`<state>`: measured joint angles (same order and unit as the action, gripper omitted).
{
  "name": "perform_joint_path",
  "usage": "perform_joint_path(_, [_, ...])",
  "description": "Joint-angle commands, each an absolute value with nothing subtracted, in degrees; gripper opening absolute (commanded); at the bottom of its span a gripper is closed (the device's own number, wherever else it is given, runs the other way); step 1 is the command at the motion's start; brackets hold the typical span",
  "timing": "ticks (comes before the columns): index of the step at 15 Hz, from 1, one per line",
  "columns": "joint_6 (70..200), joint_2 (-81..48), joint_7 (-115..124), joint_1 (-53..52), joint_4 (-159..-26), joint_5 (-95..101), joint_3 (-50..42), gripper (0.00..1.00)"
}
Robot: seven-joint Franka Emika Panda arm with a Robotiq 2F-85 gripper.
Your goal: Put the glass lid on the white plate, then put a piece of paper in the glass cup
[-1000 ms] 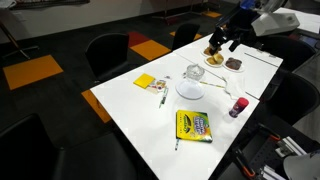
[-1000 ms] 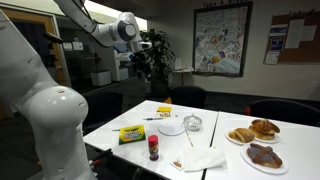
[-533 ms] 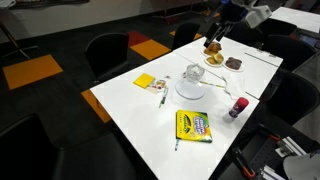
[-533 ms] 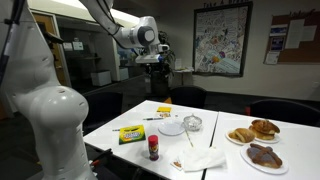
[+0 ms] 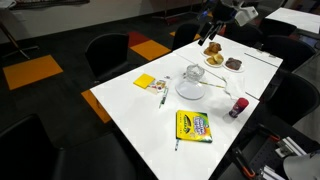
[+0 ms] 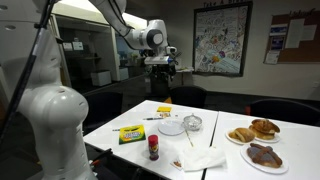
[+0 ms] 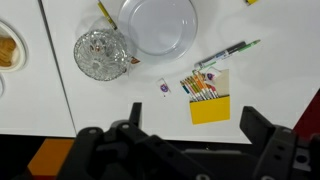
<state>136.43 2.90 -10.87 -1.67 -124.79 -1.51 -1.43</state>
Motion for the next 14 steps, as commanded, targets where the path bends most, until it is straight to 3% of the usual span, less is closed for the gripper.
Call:
perform_joint_path(1, [136.3, 2.9, -10.8, -1.2, -124.7, -1.5, -1.0, 1.0])
perform_joint_path(14, [134.8, -1.6, -29.4, 4.4, -123.5, -11.1, -7.5, 1.0])
